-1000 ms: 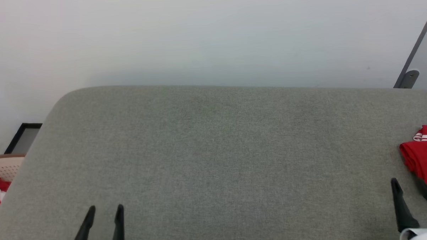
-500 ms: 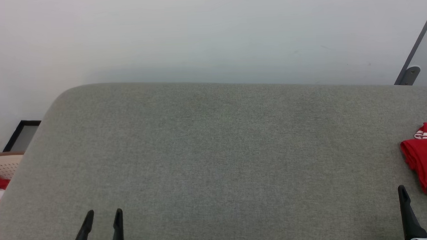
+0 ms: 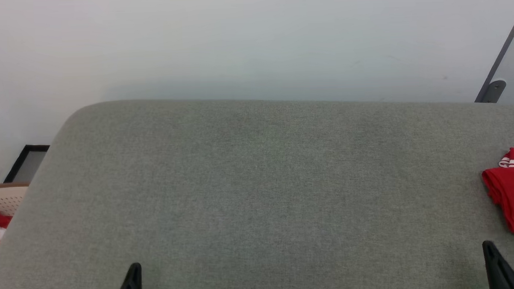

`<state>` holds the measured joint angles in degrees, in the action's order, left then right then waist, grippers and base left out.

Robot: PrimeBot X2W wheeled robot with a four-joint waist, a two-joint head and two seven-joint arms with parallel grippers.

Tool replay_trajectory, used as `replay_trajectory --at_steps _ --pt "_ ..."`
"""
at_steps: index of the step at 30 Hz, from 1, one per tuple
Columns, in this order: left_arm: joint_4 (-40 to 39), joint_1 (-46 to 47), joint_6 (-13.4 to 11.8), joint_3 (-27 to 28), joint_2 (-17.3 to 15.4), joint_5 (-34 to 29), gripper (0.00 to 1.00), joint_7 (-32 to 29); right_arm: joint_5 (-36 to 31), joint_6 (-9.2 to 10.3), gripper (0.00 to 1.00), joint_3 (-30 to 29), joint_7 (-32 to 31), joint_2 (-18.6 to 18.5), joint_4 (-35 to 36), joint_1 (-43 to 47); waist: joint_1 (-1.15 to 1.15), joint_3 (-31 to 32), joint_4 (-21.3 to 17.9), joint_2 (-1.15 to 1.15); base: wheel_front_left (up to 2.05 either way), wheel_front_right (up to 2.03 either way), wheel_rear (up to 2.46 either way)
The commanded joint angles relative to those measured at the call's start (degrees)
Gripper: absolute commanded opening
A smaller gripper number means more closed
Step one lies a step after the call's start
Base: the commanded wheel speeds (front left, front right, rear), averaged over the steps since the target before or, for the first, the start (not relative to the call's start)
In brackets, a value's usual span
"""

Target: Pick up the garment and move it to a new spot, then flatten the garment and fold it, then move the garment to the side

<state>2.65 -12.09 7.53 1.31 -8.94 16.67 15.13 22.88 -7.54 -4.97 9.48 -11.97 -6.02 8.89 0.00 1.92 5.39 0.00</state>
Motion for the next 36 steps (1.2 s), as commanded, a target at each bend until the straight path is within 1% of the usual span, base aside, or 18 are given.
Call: replay_trajectory --at_steps 1,18,36 --pt "-0.18 0.43 -0.03 0.04 0.0 2.05 0.0 -0.43 1.76 0.0 0.0 -0.12 -0.43 0.1 0.08 -0.58 0.0 -0.03 -0.08 0.0 0.0 0.0 0.0" --pt "2.56 4.59 -0.04 0.38 0.68 19.25 0.0 -4.51 16.87 0.01 0.0 -0.48 -3.91 2.08 -1.65 -3.94 0.0 -0.31 -0.81 0.0 0.0 0.0 0.0" --pt "4.69 8.12 -0.03 0.9 1.5 33.91 0.0 -8.2 29.99 0.03 0.0 -0.81 -6.94 3.82 -3.17 -6.9 0.0 -0.61 -1.58 0.0 0.0 0.0 0.0"
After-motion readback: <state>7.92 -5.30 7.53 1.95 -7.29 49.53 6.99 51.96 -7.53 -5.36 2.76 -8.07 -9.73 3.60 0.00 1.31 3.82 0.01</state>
